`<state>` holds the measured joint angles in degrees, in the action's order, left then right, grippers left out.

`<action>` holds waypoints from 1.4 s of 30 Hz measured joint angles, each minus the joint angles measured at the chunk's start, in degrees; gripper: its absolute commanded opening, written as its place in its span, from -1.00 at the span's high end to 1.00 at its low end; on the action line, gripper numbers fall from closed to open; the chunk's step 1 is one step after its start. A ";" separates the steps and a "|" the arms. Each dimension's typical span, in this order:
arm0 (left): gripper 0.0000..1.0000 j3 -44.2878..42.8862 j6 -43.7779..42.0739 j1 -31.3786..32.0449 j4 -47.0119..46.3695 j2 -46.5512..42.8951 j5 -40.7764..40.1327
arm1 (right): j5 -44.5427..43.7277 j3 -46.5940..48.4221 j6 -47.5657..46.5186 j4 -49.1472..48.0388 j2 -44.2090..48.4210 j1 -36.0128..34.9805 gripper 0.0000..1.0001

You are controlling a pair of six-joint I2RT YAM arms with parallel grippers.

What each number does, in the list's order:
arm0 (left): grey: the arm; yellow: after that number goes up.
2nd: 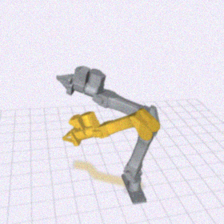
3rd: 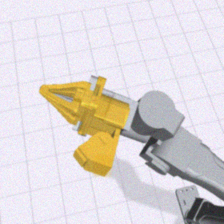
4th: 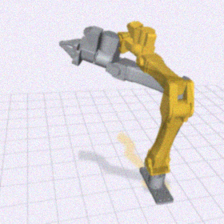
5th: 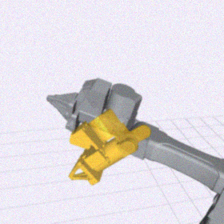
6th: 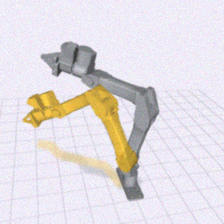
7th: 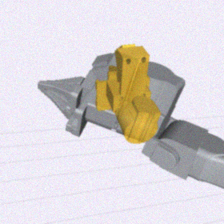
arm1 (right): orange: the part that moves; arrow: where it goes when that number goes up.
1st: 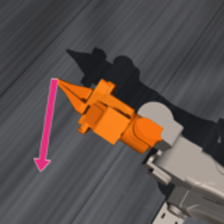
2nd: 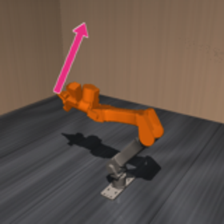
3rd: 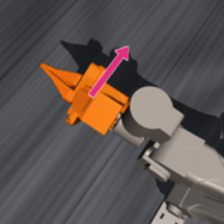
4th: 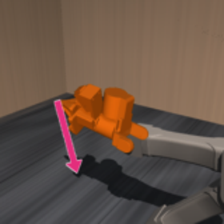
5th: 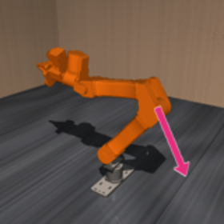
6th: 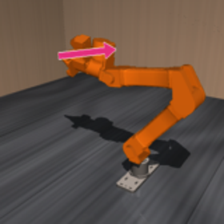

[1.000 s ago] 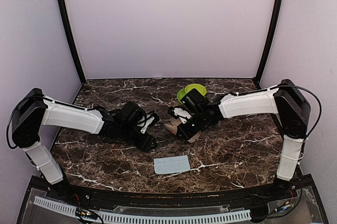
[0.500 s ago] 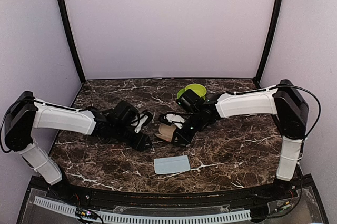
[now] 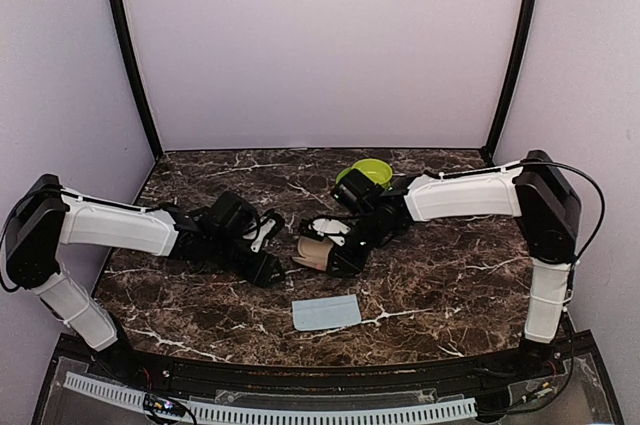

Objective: Organize the sunglasses
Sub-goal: Move the opened sunglasses case to the center of the board, then pick up the folded cleaning cloth from the center of the board.

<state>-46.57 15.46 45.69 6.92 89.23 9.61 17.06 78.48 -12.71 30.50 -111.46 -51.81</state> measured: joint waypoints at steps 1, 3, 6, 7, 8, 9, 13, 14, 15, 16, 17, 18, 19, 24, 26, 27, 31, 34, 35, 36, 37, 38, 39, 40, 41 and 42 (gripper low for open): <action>-0.07 0.00 0.00 0.00 0.00 0.09 0.20 | -0.46 0.11 -0.24 0.09 -0.02 0.00 0.67; -0.07 0.00 0.00 0.00 -0.02 0.31 0.55 | -1.36 0.42 -0.63 0.37 -0.20 0.02 0.66; -0.07 0.00 0.00 0.00 -0.04 0.79 1.07 | -2.56 0.72 -1.33 0.72 -0.50 0.04 0.63; -0.07 0.00 0.00 0.00 -0.07 0.96 1.27 | -2.95 0.79 -1.64 0.87 -0.57 0.07 0.60; -0.07 0.00 0.00 0.00 -0.07 1.09 1.46 | -3.26 0.83 -1.81 0.98 -0.61 0.07 0.56; -0.08 -0.02 0.00 0.00 -0.09 1.25 1.77 | -3.45 0.90 -1.79 1.11 -0.68 0.07 0.50; -0.09 -0.09 0.00 0.00 -0.46 1.77 2.71 | -4.11 1.01 -1.77 1.11 -0.81 0.17 0.24; -0.09 -0.09 0.00 0.00 -0.59 1.77 2.95 | -4.15 0.94 -1.29 0.90 -0.81 0.24 0.18; -0.10 -0.09 0.02 0.00 -0.79 1.77 3.13 | -4.22 0.57 -0.85 0.20 -0.66 0.31 0.13; -0.11 -0.09 0.02 0.00 -0.98 1.77 3.30 | -4.22 -0.13 -0.39 -0.66 -0.33 0.39 0.09; -0.11 -0.09 0.02 0.00 -1.09 1.77 3.41 | -4.24 -0.83 0.26 -1.11 0.13 0.46 0.06; -0.13 -0.09 0.02 0.00 -1.18 1.77 3.50 | -4.22 -1.84 0.92 -1.75 0.76 0.50 0.01; -0.14 -0.09 0.02 0.00 -1.22 1.77 3.54 | -4.15 -2.95 1.51 -2.40 1.64 0.52 -0.05; -0.25 -0.09 -0.02 0.00 -1.40 1.77 4.31 | -4.31 -7.21 5.92 -5.68 6.54 0.59 -0.26; -0.28 -0.09 0.02 0.00 -1.62 1.77 4.57 | -4.28 -8.79 7.69 -7.15 8.94 0.59 -0.30; -0.28 -0.09 0.02 0.00 -1.81 1.77 4.68 | -4.22 -9.55 8.52 -8.09 10.01 0.59 -0.31; -0.30 0.02 0.04 0.00 -2.75 1.77 5.11 | -4.24 -12.98 12.09 -11.23 14.29 0.59 -0.32; -0.29 0.68 0.04 0.00 -3.54 1.77 5.95 | -4.72 -16.74 15.65 -12.81 17.55 0.59 -0.30; -0.30 0.90 0.04 0.00 -3.69 1.77 6.27 | -4.94 -17.97 16.74 -13.35 18.56 0.59 -0.29; -0.29 1.09 0.07 0.00 -3.91 1.77 6.69 | -5.14 -19.93 18.49 -13.94 20.00 0.59 -0.28; -0.29 1.31 0.07 0.02 -4.31 1.77 7.13 | -5.25 -21.14 19.65 -14.08 20.98 0.59 -0.26; -0.28 1.53 0.07 0.13 -4.68 1.77 7.43 | -5.44 -22.71 21.22 -14.60 22.21 0.52 -0.23; -0.26 1.75 0.07 0.26 -4.98 1.77 7.63 | -5.79 -24.24 22.91 -14.97 23.45 0.39 -0.19; -0.23 1.88 0.04 0.48 -5.20 1.77 7.76 | -6.25 -25.66 24.46 -15.37 24.55 0.20 -0.14; -0.20 1.99 0.02 0.76 -5.40 1.77 7.85 | -6.78 -27.04 25.97 -15.93 25.49 0.02 -0.11; -0.17 2.05 0.04 1.01 -5.57 1.77 7.93 | -7.06 -28.04 27.06 -16.37 26.05 -0.20 -0.07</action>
<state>-44.51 15.51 46.70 1.34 91.00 17.54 10.00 50.43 14.35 14.13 -85.41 -52.01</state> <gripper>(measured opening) 0.622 0.587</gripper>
